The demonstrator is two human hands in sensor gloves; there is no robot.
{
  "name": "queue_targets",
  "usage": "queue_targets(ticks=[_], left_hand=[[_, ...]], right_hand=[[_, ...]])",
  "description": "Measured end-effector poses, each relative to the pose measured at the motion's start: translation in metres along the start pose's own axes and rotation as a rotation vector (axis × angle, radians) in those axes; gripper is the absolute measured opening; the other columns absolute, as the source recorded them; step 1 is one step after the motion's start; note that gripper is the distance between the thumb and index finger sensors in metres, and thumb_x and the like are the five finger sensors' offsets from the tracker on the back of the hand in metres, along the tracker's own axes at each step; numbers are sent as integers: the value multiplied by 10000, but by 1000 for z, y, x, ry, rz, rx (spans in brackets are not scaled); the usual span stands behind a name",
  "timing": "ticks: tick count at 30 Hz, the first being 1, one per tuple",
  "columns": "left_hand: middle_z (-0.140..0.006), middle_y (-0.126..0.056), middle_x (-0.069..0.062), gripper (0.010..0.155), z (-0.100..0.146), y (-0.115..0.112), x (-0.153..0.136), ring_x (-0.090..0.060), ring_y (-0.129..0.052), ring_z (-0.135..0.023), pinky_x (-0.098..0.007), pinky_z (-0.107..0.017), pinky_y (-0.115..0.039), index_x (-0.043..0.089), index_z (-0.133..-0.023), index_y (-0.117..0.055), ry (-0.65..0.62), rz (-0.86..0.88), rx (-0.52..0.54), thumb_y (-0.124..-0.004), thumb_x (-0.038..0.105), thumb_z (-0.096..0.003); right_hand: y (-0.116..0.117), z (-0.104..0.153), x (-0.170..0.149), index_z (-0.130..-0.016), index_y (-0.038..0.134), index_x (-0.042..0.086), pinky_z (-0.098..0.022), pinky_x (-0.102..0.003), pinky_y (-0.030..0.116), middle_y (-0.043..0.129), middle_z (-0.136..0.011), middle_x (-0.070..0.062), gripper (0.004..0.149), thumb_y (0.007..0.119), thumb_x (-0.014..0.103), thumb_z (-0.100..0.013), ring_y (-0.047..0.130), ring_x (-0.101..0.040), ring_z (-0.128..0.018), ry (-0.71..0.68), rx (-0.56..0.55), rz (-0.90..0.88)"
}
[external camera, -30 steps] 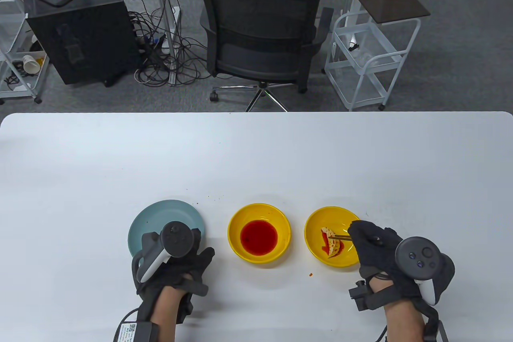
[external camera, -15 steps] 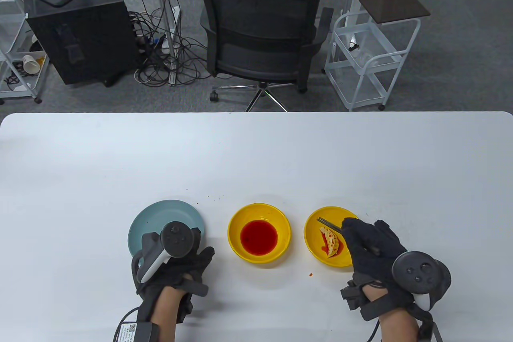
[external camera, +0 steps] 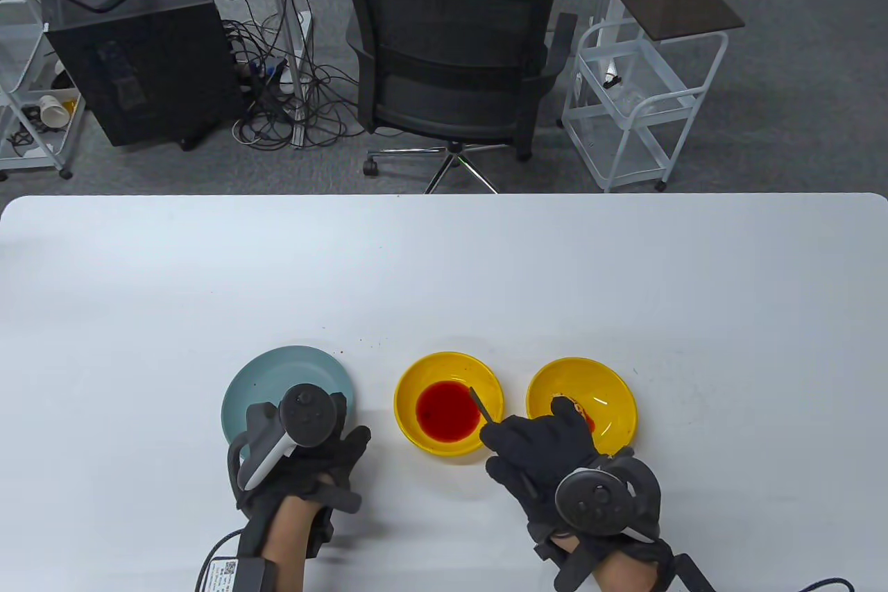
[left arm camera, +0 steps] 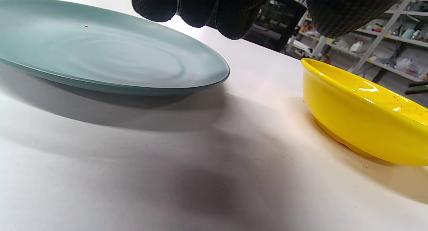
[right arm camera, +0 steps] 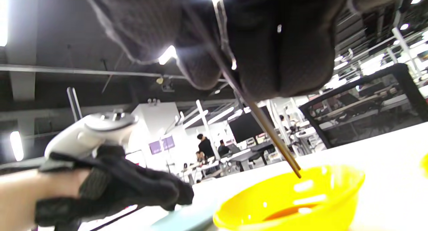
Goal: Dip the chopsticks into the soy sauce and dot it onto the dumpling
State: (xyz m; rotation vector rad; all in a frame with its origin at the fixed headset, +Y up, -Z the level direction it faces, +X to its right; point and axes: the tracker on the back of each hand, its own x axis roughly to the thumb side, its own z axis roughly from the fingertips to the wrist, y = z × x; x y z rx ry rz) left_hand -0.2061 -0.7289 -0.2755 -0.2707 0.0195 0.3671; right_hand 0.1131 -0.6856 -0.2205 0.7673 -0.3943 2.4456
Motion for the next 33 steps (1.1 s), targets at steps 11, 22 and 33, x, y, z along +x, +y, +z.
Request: queue_targets(ticks=[11,22,33], left_hand=[[-1178,-483,-88,773,0,-1,0,-469,-553,-1059,-734,-719,-351,194,-1102,-587,-1,8,-4,-703,636,-479],[-1179,-481,-89,774,0,-1,0,-471,-552,-1058,-734,-719,-350,194,-1103,-585,0,8,-6,-703,636,-479],[-1179,-481,-87,773,-1,-1,-1,-469,-550,-1060,-735,-719,-351,196,-1103,-585,0,8,-7,-703,636,-479]], right_hand=[[19,-2,-3,-853,848,226,-666,-759,522,932,-830,-191,497,775,452,-416,953,-452,-666,21,112,23],[30,-3,-5,-858,841,231,-668,-761,506,896,-866,-197,498,767,453,-419,924,-459,-700,42,181,25],[30,-2,-6,-867,836,208,-669,-766,491,878,-877,-202,511,766,450,-423,906,-469,-713,58,198,0]])
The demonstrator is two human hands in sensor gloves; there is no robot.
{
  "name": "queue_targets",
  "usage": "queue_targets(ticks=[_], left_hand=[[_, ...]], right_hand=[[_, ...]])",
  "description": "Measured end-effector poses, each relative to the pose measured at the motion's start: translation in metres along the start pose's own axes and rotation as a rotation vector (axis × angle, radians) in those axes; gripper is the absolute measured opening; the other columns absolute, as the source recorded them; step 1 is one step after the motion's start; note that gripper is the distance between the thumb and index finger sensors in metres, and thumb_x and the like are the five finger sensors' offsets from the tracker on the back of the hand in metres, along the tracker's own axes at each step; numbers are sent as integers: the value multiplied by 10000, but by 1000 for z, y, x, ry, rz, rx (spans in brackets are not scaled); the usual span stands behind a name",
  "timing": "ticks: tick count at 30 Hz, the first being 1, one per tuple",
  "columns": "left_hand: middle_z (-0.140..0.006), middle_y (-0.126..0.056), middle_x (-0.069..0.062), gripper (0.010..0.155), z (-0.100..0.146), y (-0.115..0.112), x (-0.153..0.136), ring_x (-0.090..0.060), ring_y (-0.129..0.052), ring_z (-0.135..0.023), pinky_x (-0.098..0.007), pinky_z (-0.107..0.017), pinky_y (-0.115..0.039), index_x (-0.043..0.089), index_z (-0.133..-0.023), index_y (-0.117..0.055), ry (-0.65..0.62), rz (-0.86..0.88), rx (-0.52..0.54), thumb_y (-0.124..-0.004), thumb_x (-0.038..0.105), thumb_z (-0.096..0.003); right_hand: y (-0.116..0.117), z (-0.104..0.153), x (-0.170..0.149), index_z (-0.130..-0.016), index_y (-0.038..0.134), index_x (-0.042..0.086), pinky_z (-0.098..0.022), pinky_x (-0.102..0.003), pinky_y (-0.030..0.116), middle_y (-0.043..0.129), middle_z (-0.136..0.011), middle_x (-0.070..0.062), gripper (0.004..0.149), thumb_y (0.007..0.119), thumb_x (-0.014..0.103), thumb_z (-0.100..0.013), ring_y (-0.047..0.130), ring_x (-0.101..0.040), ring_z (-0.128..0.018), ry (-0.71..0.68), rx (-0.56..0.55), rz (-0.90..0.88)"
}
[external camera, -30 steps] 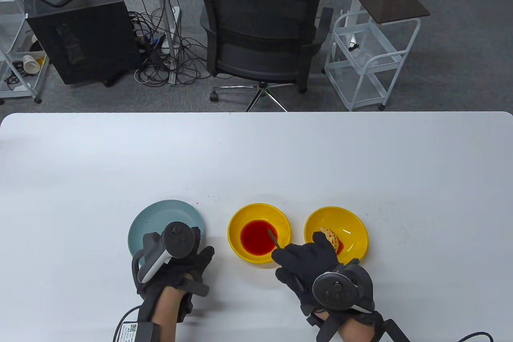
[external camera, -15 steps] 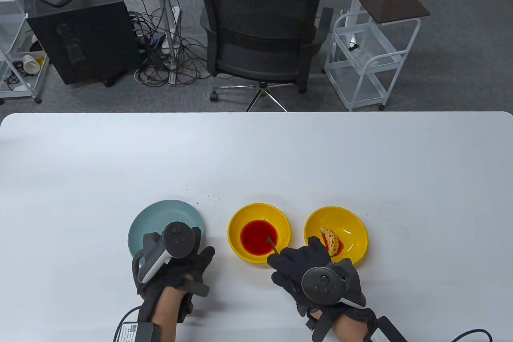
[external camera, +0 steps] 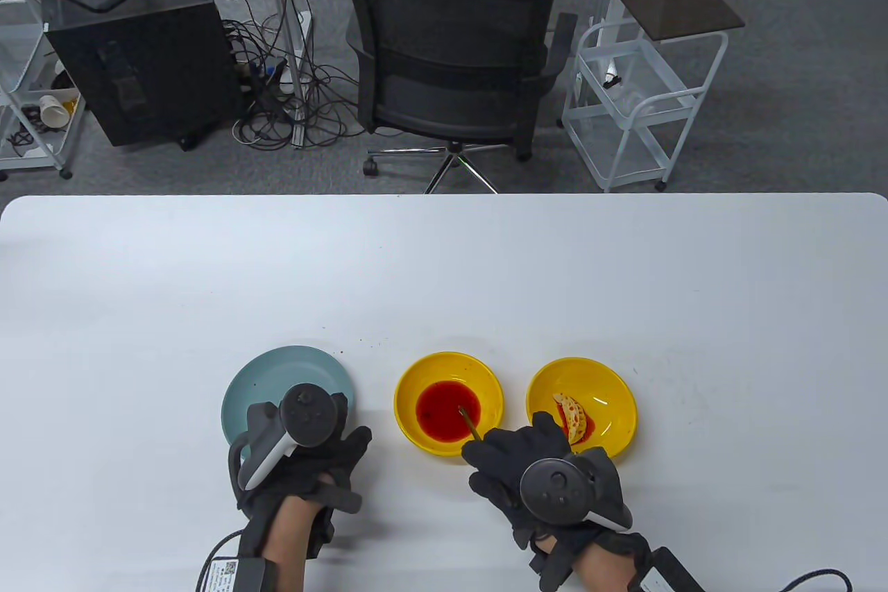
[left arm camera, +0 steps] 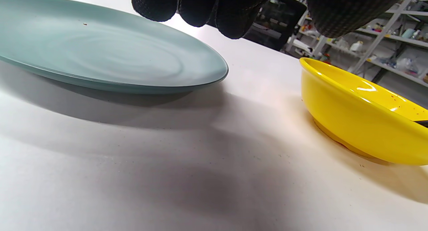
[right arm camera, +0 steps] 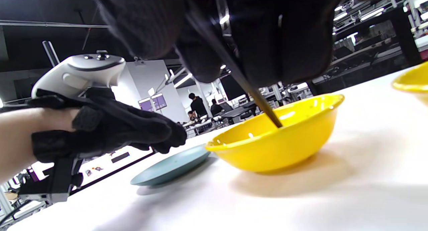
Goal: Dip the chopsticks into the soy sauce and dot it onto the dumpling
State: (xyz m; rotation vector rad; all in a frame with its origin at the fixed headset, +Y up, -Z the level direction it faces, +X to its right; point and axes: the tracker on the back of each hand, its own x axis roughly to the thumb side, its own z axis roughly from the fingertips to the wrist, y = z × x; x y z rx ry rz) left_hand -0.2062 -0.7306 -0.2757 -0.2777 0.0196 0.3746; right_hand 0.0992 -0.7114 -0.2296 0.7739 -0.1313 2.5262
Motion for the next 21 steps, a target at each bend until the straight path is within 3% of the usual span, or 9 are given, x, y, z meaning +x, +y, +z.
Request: queue_targets(ticks=[13,21], left_hand=[[-1179,-479,-87,773,-1,0,-1,-470,-550,-1059,-734,-719,-350,196,-1104,-584,2,4,-5,-703,636,-479],[-1178,-483,-88,773,-1,1,-2,-471,-552,-1058,-735,-718,-350,193,-1102,-588,2,9,-1,-705,635,-478]], right_hand=[[-1,0,1,-869,831,199,-671,-769,486,882,-873,-195,516,764,449,-422,905,-469,-712,-39,13,-15],[-44,10,-17,-864,834,178,-676,-768,484,903,-850,-195,523,761,453,-426,915,-470,-694,11,-163,-169]])
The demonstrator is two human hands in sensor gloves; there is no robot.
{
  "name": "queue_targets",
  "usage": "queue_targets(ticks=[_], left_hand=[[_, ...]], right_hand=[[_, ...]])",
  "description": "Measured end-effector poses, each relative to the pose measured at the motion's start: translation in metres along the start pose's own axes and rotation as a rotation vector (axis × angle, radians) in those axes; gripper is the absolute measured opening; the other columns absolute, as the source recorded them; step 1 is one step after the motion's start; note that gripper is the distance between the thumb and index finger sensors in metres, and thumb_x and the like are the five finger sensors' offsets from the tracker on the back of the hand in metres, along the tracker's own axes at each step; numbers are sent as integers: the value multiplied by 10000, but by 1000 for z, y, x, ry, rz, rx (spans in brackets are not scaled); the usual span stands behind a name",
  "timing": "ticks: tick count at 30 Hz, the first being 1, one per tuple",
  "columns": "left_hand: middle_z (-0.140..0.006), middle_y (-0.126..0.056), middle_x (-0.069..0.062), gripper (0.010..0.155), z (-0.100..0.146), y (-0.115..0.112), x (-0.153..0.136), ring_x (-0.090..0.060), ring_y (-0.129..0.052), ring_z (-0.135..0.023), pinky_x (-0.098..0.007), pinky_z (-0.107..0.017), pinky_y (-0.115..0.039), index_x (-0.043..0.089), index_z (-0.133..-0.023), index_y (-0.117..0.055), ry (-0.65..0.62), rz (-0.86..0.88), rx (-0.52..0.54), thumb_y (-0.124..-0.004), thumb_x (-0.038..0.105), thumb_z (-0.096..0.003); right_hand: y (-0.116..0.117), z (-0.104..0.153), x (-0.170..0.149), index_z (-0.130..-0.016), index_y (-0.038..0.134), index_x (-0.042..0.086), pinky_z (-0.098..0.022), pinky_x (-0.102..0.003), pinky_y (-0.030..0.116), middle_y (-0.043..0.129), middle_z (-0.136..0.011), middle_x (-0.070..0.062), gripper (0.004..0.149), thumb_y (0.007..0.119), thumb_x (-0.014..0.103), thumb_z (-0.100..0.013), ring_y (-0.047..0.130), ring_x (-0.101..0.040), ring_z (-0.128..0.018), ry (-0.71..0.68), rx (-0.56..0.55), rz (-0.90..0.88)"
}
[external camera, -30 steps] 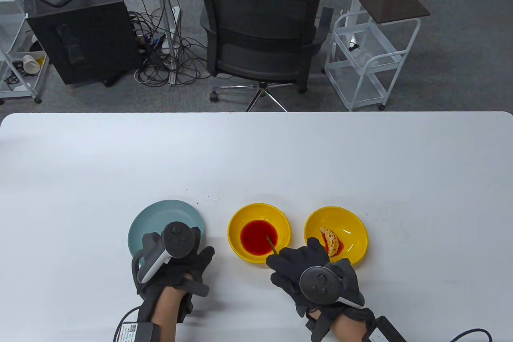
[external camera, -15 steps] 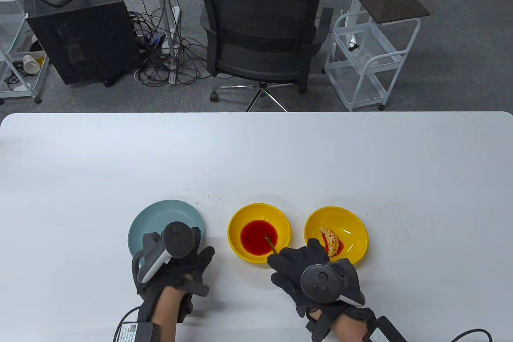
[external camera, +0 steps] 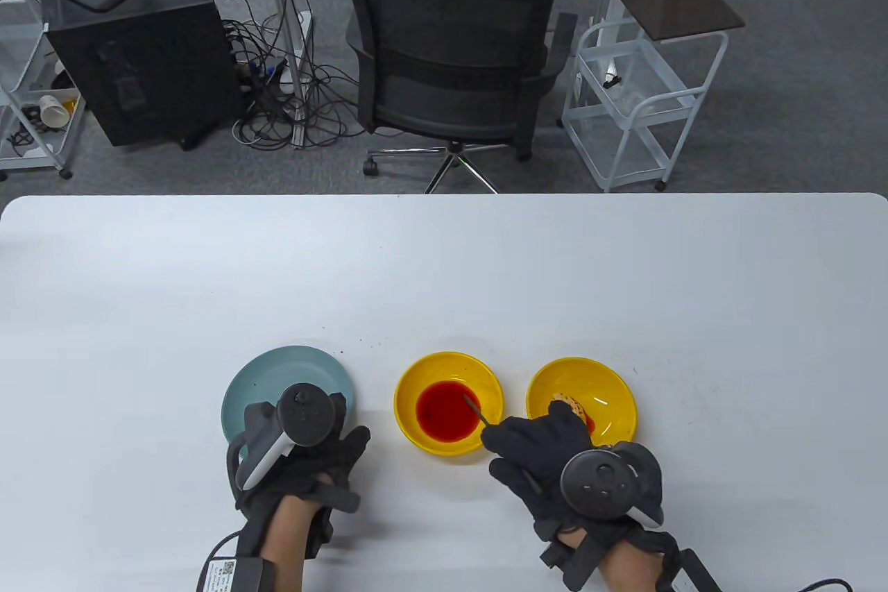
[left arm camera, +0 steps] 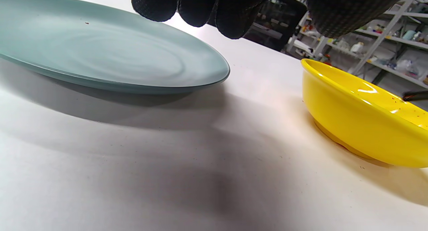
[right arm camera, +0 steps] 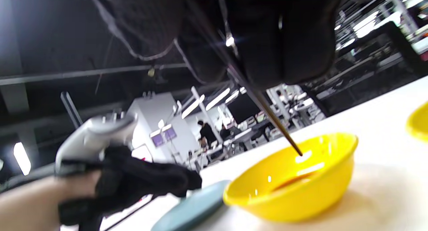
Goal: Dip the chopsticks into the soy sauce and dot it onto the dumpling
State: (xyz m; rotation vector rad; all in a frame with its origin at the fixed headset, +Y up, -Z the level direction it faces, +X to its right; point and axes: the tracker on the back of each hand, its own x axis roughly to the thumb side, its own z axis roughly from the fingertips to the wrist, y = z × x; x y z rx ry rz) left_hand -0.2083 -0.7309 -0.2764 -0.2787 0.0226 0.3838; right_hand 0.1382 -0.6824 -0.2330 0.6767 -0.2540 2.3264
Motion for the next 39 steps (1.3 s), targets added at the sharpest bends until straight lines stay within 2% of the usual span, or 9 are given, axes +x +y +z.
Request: queue_targets(ticks=[6,9,13,24,33,39], left_hand=[[-1179,-480,-88,774,0,0,1,-470,-551,-1059,-734,-719,-351,195,-1103,-585,-3,-1,0,-703,636,-479],[-1179,-482,-87,773,0,-1,1,-470,-552,-1059,-735,-718,-351,195,-1103,-585,-4,-3,-2,-704,636,-478],[-1178,-483,-88,773,0,-1,0,-472,-552,-1057,-735,-718,-352,195,-1102,-587,-4,1,-1,-704,635,-479],[-1178,-484,-88,774,0,-1,0,-472,-553,-1057,-735,-718,-351,196,-1103,-586,0,6,-2,-704,636,-477],[-1178,-483,-87,773,0,-1,-1,-470,-553,-1058,-735,-719,-351,196,-1103,-585,1,2,-5,-703,637,-478],[-1179,-481,-88,773,0,-1,-1,-472,-551,-1058,-734,-719,-350,195,-1104,-584,1,6,-6,-702,636,-480]], right_hand=[[-42,7,-25,-827,856,101,-675,-771,484,940,-784,-224,538,762,451,-431,930,-487,-633,146,-187,-131],[-58,12,-35,-805,870,79,-667,-765,509,966,-743,-226,542,758,456,-432,950,-480,-593,216,-275,-93],[-68,16,-44,-774,894,72,-651,-753,550,998,-693,-223,539,755,464,-432,984,-462,-540,288,-331,-39],[-74,19,-58,-754,915,69,-638,-742,580,1021,-658,-222,542,758,474,-430,1004,-454,-500,425,-341,-40],[-73,19,-59,-752,915,69,-635,-741,584,1022,-656,-220,543,755,476,-431,1004,-453,-500,457,-308,-36],[-81,21,-59,-725,925,55,-632,-738,591,1032,-620,-223,541,751,475,-431,1008,-451,-466,472,-330,-47]])
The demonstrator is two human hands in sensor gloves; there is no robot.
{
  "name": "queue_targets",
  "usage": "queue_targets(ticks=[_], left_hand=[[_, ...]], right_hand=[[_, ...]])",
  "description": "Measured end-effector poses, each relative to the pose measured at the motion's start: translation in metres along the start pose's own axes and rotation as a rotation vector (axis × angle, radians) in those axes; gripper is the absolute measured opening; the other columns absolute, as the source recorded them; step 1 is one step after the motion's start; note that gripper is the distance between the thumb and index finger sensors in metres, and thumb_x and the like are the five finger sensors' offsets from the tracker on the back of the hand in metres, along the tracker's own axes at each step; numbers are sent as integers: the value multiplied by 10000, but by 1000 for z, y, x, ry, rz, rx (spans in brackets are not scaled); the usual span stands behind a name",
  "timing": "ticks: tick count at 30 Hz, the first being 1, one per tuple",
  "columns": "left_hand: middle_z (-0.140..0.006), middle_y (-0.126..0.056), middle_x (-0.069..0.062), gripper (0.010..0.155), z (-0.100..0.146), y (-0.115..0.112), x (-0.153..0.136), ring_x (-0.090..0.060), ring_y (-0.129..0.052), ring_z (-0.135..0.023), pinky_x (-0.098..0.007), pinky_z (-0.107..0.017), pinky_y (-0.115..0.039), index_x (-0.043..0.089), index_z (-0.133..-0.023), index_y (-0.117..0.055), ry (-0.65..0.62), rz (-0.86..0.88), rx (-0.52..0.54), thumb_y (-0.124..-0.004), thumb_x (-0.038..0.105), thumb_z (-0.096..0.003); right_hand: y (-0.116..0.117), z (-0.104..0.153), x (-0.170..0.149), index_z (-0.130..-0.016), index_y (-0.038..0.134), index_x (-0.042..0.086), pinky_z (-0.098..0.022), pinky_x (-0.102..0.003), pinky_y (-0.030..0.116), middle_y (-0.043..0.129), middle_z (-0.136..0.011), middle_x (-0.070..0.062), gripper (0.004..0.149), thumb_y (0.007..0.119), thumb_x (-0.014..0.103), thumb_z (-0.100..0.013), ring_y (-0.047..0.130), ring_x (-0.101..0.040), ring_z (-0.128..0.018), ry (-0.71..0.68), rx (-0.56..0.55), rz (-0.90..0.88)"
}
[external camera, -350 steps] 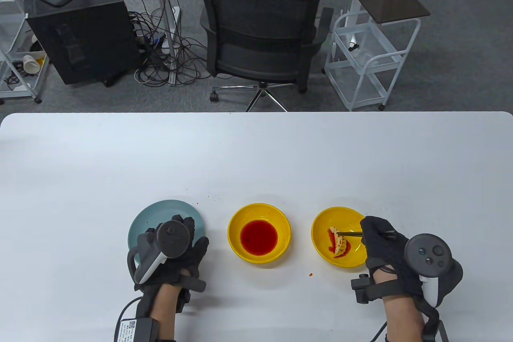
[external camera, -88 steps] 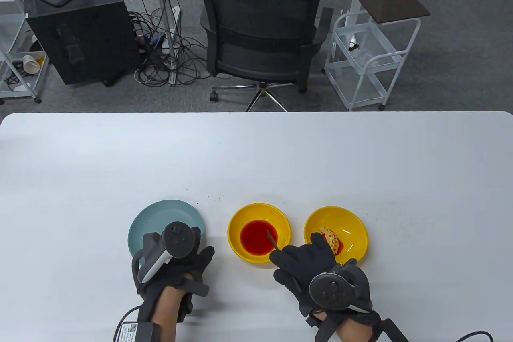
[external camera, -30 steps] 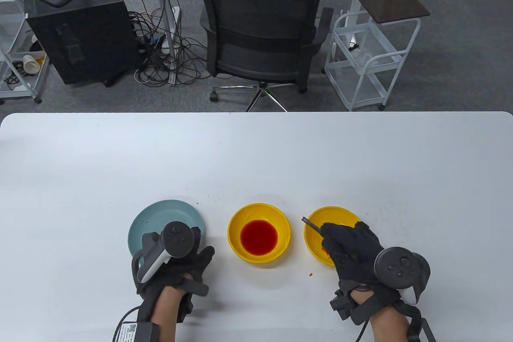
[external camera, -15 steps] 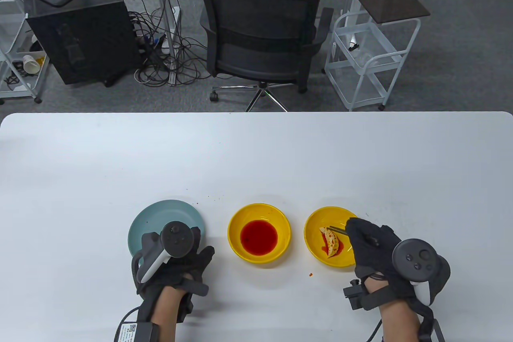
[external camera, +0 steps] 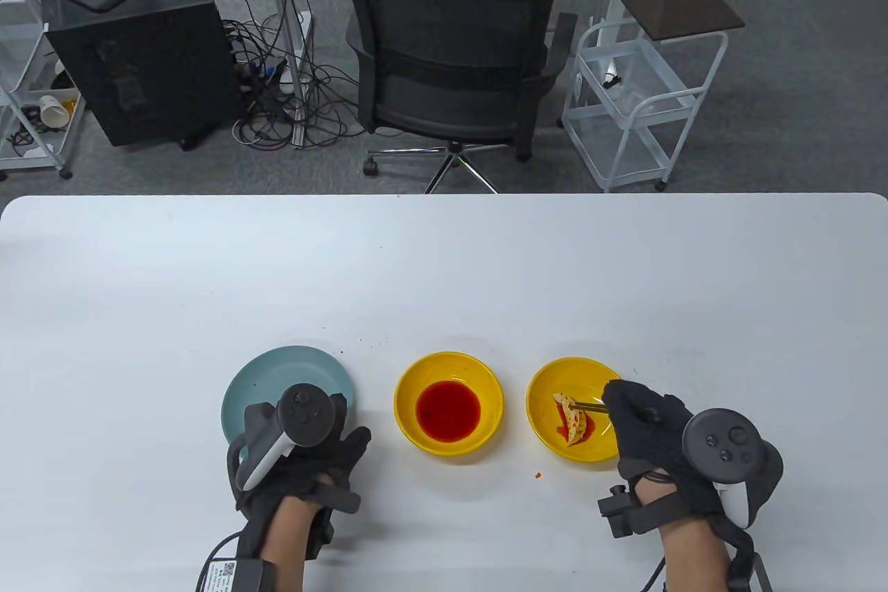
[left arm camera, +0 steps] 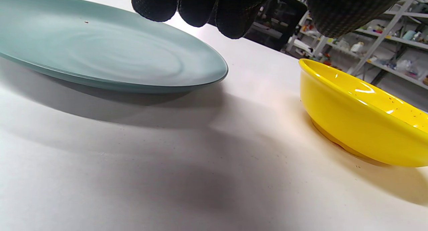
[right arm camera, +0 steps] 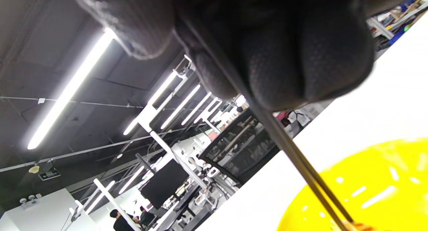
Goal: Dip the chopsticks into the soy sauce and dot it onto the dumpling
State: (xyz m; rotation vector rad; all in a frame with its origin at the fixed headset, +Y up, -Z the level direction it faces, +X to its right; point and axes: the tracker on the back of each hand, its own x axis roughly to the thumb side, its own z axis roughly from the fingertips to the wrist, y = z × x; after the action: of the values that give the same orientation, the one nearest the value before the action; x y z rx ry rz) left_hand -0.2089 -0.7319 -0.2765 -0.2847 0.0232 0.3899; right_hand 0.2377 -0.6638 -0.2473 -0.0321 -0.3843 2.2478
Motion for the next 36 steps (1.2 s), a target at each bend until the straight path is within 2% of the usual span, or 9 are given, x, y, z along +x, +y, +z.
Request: queue_targets(ticks=[8,22,26,36], left_hand=[[-1178,-483,-89,773,0,0,0,-471,-553,-1058,-735,-718,-351,194,-1103,-585,3,1,-4,-703,636,-479],[-1175,-500,-88,771,0,-2,0,-469,-575,-1052,-735,-718,-357,194,-1102,-591,0,24,-40,-702,636,-480],[-1168,-530,-89,771,0,-3,1,-468,-608,-1043,-737,-718,-369,190,-1099,-601,-6,32,-66,-701,639,-480],[-1167,-528,-90,770,0,-1,0,-468,-601,-1045,-735,-718,-367,189,-1098,-601,-15,51,-41,-702,637,-479]], right_hand=[[-6,0,0,-733,916,55,-636,-741,582,1024,-626,-223,543,747,475,-434,999,-452,-470,-9,-20,-46],[14,-1,1,-771,895,68,-638,-745,573,1010,-669,-213,558,740,485,-435,992,-452,-511,-52,106,-19],[23,-2,-1,-775,892,66,-634,-748,571,1007,-673,-217,564,739,489,-435,989,-456,-517,-63,197,-58],[29,-2,0,-779,890,68,-638,-748,567,1002,-682,-216,565,737,488,-434,986,-458,-522,-76,219,-23]])
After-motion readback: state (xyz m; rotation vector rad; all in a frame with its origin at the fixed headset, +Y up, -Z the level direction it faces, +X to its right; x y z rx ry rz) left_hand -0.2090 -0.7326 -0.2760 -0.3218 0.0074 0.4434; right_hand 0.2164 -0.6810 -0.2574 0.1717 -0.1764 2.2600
